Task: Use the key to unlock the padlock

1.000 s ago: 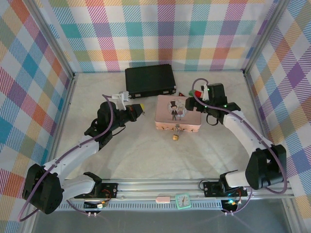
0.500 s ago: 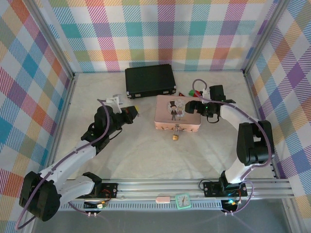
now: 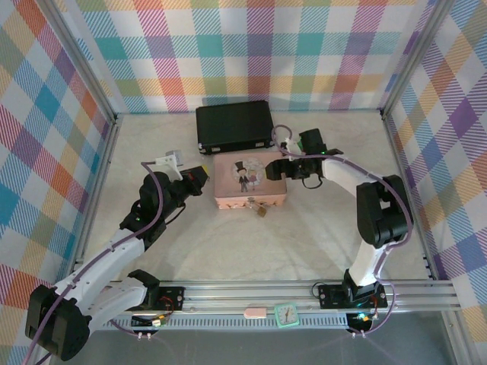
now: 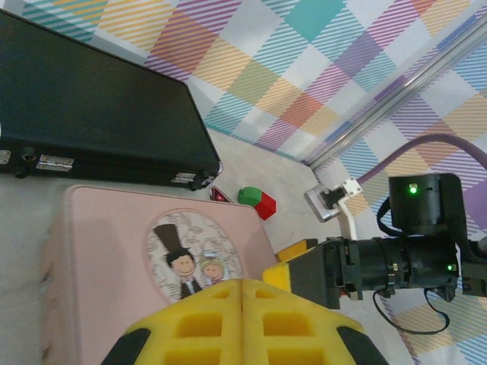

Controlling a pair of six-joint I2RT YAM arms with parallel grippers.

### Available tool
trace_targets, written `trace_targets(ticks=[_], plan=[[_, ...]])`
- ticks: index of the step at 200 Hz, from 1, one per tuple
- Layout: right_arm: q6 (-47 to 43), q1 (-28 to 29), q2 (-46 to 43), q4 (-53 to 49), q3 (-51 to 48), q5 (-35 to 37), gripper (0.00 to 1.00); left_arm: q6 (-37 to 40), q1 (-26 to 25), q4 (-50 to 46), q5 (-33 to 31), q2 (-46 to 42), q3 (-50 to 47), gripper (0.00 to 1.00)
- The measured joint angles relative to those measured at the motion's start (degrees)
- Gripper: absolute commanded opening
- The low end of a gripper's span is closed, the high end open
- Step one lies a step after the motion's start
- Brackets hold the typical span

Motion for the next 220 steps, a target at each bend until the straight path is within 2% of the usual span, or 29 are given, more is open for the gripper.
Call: trace_targets(ticks=[48, 76, 119, 148, 181, 206, 220], plan=[[1.1, 3.9, 5.3, 0.5, 7.8, -1.1, 0.89, -1.8, 0.0, 1.1, 0.6, 0.6, -0.9, 0.00], [2.5, 4.2, 3.1, 2.5, 8.6, 0.2, 0.90, -4.9, 0.0, 4.8, 1.6, 3.8, -1.2, 0.00], [7.1, 4.3, -12.4, 8.6, 0.0, 2.3, 0.89, -7.4, 0.0, 12.5, 7.1, 11.9, -0.5, 0.00], [13.0, 4.6, -21.7, 17.7, -8.1, -3.2, 0.83, -8.3, 0.0, 17.3, 11.1, 16.8, 1.9, 0.00], [20.6, 6.1, -24.2, 28.2, -15.8, -10.0, 0.75, -11.5, 0.0, 27.6, 16.0, 21.9, 4.1, 0.00], [25.0, 8.1, -24.2, 34.4, -18.9, -12.7, 0.69, -14.7, -0.1, 35.3, 19.8, 26.2, 4.9, 0.00], [26.9, 9.0, -24.2, 37.7, -19.5, -13.7, 0.62, -16.5, -0.1, 38.9, 21.4, 28.2, 5.1, 0.00]])
